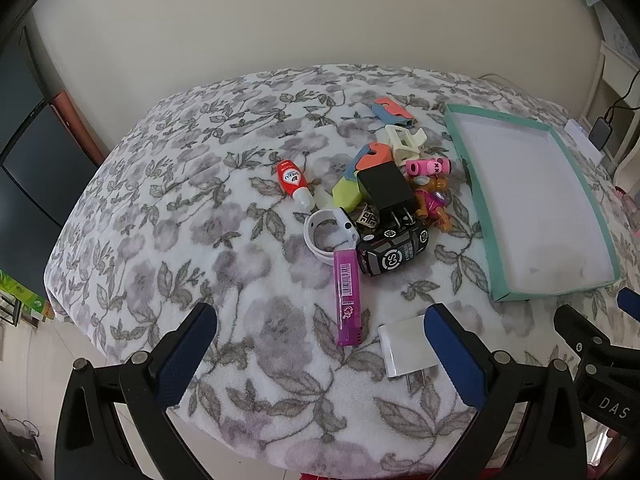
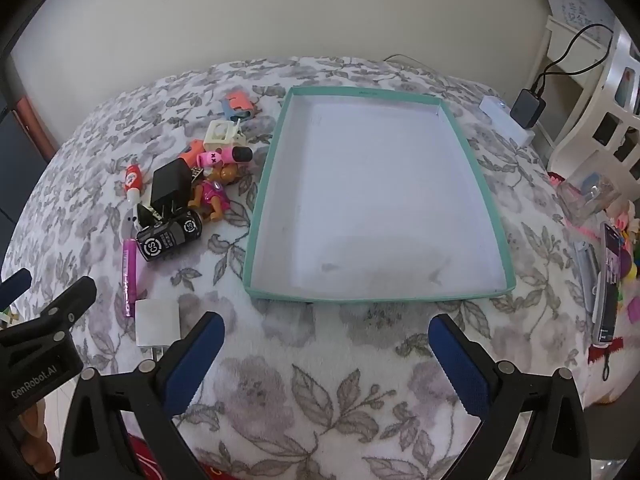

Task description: Organize rigid objects

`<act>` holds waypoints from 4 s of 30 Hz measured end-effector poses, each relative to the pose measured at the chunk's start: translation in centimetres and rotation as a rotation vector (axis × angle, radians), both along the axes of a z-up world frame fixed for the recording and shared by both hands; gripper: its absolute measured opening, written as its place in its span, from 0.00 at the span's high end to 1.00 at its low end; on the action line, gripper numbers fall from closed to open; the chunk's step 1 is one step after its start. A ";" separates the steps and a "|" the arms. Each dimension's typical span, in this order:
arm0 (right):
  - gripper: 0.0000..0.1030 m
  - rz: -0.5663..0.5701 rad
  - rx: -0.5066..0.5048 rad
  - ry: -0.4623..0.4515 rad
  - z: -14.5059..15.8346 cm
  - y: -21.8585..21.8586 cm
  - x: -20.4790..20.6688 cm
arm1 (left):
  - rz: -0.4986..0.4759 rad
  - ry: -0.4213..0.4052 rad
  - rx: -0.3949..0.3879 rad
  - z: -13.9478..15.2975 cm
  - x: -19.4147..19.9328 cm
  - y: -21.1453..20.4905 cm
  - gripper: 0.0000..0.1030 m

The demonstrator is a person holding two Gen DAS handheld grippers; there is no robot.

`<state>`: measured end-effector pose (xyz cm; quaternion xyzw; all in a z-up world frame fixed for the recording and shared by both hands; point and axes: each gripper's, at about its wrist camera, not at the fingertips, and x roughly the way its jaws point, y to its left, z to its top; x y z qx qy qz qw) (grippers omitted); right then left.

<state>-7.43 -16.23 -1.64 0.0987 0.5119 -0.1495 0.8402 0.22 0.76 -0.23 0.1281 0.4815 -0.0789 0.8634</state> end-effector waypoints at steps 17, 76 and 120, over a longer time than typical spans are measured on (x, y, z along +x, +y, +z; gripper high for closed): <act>0.00 0.000 0.003 0.008 -0.5 0.1 0.1 | 0.014 0.013 0.015 -0.4 0.1 -0.1 0.00; 0.00 0.042 0.004 0.031 0.1 0.6 1.2 | 0.109 0.083 -0.056 -0.4 2.7 3.3 0.00; 0.50 0.224 0.167 0.230 -6.7 8.8 7.4 | -0.022 0.269 -0.166 -6.3 5.8 1.9 0.34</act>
